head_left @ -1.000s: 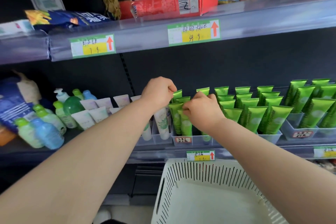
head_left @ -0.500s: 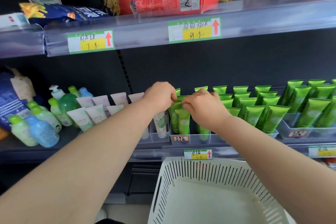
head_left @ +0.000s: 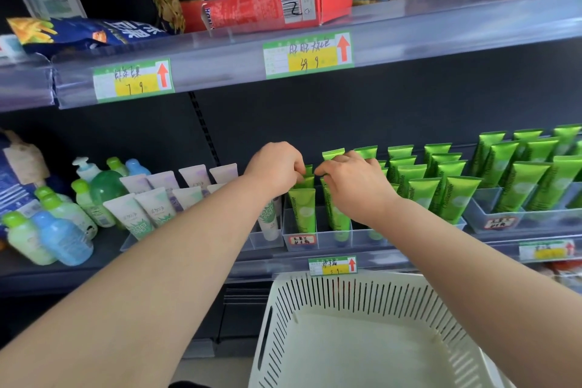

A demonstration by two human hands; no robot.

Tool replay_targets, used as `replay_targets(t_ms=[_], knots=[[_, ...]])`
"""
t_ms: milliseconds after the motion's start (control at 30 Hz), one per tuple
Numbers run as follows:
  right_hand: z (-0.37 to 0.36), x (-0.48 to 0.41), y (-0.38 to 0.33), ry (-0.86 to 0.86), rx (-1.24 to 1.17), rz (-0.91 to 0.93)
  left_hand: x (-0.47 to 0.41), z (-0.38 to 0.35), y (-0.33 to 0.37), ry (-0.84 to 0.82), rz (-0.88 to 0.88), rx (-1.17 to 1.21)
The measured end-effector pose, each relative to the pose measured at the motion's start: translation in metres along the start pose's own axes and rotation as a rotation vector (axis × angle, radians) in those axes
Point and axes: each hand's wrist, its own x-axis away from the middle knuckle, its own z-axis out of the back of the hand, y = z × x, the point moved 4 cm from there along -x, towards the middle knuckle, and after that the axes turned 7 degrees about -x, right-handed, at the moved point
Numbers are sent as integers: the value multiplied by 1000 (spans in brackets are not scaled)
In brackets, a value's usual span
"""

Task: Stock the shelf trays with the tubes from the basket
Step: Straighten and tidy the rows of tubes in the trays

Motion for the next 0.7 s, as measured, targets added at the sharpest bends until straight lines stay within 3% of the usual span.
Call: replay_targets(t_ms=[133,300,700], knots=[[2,-1,0,0,-16,0,-5,6,-5,51,54,139],[3,-3,4,-20,-27,-5,-15,10,-14,135,124,112],[1,-7,19,-33,-84,13,-40,-7,-18,65,200,-27]])
